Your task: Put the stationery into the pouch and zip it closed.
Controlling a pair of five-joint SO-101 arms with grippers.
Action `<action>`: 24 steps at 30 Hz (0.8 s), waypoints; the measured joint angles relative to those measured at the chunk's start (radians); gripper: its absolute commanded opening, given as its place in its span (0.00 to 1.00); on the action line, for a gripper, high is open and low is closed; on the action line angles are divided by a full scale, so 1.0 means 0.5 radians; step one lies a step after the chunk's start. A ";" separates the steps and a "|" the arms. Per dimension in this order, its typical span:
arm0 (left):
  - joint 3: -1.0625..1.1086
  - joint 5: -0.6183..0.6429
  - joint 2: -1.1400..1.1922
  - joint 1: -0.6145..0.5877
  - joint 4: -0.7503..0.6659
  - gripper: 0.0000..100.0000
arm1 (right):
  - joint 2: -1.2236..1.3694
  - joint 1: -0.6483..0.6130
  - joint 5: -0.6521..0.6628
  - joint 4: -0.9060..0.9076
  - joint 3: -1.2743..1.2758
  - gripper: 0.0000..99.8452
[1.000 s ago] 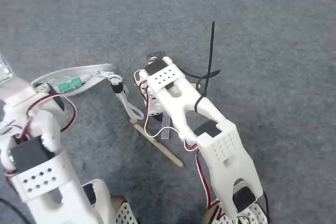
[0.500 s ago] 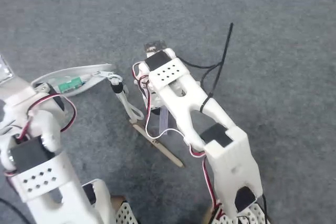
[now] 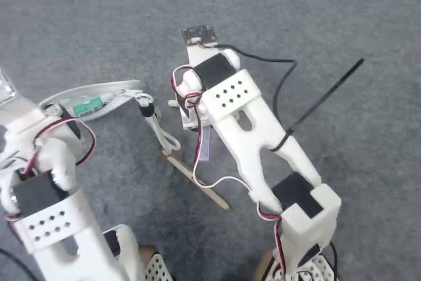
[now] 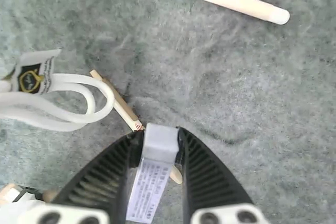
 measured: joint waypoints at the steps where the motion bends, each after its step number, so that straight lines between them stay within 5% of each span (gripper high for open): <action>1: 0.000 0.000 0.000 0.000 0.000 0.01 | -0.006 0.000 0.000 0.006 0.000 0.01; 16: 0.000 0.000 0.000 0.000 0.000 0.01 | -0.798 -0.003 0.000 -0.018 0.519 0.01; 24: 0.000 0.000 0.000 0.000 0.000 0.01 | -1.200 -0.003 0.000 -0.488 1.040 0.01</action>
